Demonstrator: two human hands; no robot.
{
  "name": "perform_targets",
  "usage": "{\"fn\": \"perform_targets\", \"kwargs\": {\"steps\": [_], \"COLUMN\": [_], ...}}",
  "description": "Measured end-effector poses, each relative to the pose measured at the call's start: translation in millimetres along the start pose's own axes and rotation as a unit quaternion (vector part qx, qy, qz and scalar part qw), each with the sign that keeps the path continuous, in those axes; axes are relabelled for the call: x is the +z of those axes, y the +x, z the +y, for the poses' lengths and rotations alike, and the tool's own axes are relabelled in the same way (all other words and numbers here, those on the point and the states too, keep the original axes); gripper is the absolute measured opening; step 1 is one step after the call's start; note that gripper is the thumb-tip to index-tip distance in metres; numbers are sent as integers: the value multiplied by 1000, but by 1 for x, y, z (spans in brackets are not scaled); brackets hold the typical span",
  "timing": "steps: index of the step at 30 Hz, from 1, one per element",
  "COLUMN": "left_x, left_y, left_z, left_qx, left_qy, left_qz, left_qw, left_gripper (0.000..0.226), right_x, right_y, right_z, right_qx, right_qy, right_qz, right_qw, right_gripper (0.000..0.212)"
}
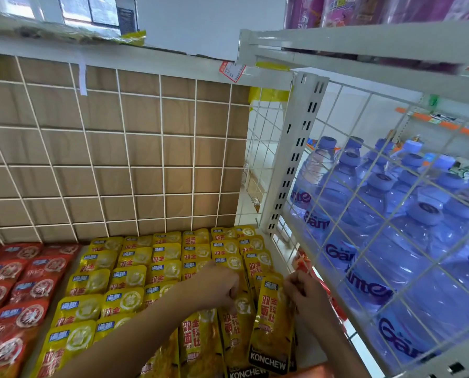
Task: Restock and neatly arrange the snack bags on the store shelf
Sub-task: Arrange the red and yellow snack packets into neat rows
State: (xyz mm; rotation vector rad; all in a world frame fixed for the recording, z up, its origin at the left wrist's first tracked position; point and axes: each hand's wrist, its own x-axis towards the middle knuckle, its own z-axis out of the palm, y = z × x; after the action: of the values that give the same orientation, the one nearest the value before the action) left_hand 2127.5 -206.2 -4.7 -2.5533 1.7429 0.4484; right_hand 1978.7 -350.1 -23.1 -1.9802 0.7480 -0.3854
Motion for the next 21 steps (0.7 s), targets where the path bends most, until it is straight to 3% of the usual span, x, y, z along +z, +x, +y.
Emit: {"fn": "perform_targets", "kwargs": {"steps": [17,21], "left_x": [12,9], "left_y": [8,13], "left_z": [-18,-26], "left_qx": [33,43], "left_qy": [-180,-232], "left_qz": [7,22], "left_qw": [983,972], "left_gripper": [10,13], "right_x": [3,1], "right_y": [0,-2], "right_z": [0,-1], "right_qx": [7,8], "right_qy": [19,33], "right_qz": [-20,-25], "right_qw": [1000,999], "right_gripper": [21,20]}}
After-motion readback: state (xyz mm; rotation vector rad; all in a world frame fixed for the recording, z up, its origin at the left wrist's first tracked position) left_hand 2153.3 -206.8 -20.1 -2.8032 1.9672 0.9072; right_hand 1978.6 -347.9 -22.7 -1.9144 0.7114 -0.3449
